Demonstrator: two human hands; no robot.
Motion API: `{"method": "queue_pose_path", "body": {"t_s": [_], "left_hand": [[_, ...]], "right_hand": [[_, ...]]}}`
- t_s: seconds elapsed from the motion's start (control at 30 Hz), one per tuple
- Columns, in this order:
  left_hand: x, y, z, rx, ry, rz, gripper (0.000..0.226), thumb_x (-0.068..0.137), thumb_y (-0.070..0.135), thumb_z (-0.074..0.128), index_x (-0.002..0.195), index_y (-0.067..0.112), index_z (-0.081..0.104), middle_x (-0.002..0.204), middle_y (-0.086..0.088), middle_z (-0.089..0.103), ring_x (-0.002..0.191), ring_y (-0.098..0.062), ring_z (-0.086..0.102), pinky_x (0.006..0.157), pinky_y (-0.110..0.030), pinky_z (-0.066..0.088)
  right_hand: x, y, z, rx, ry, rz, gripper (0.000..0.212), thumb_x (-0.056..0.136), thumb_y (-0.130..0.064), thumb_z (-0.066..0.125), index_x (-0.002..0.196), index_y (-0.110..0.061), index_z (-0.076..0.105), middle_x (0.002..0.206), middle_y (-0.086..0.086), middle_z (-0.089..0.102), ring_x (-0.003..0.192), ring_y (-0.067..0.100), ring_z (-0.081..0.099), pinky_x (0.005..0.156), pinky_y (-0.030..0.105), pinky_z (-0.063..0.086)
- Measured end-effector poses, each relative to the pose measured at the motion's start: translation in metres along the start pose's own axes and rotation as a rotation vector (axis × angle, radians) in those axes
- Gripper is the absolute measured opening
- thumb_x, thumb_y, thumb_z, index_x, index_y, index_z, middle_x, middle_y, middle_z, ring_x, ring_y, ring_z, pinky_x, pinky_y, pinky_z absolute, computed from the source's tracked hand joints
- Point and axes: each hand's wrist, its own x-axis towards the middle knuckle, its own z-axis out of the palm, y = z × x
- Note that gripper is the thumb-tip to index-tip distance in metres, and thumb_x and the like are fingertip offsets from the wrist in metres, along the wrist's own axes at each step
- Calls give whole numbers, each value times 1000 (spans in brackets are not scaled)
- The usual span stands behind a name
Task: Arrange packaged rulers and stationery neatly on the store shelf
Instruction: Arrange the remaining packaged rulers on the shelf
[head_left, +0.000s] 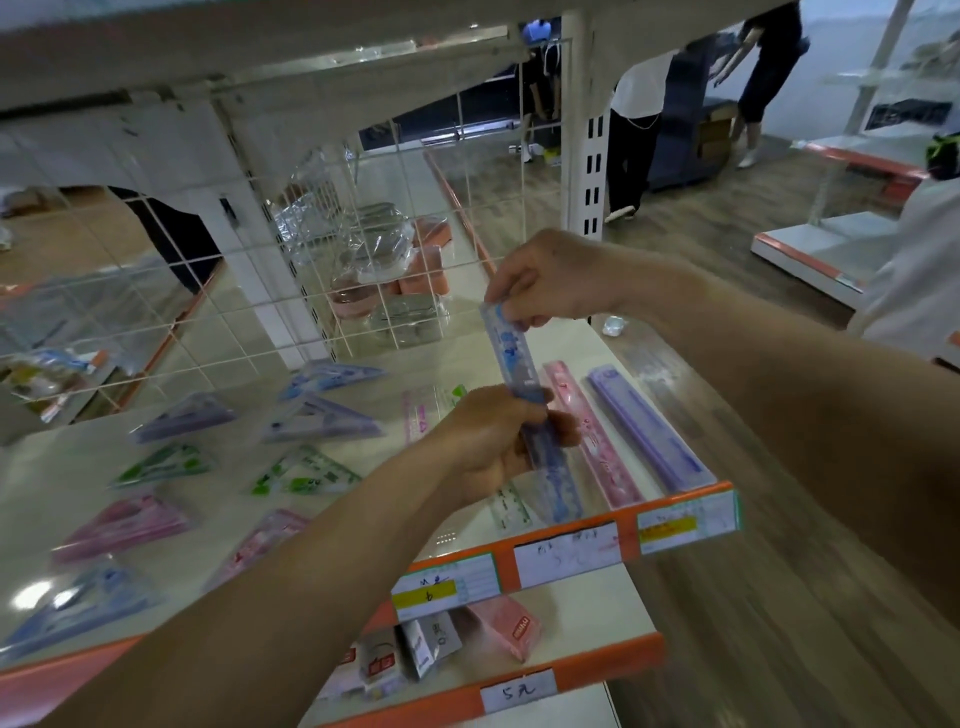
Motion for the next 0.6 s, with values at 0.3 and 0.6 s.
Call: {"method": "queue_pose_path", "body": {"t_s": [0.3,0.6], "left_hand": [[-1,-10,-35,759,431,335,37,95,9,45,129,15,56,123,1,57,94,-10,54,75,-17,40],[7,-33,-23,1470,106,549,67,81,35,14,118,4,62,127,-9,54,115,-27,50,101,-40,36]], "right_hand": [[34,40,32,-85,-108,160,28,88,-8,62,115,-6,66,106,10,68,89,17,62,73,21,47],[42,47,55,-323,-197,244,29,86,-14,58,114,-8,66,114,12,65,107,31,60,82,32,48]]}}
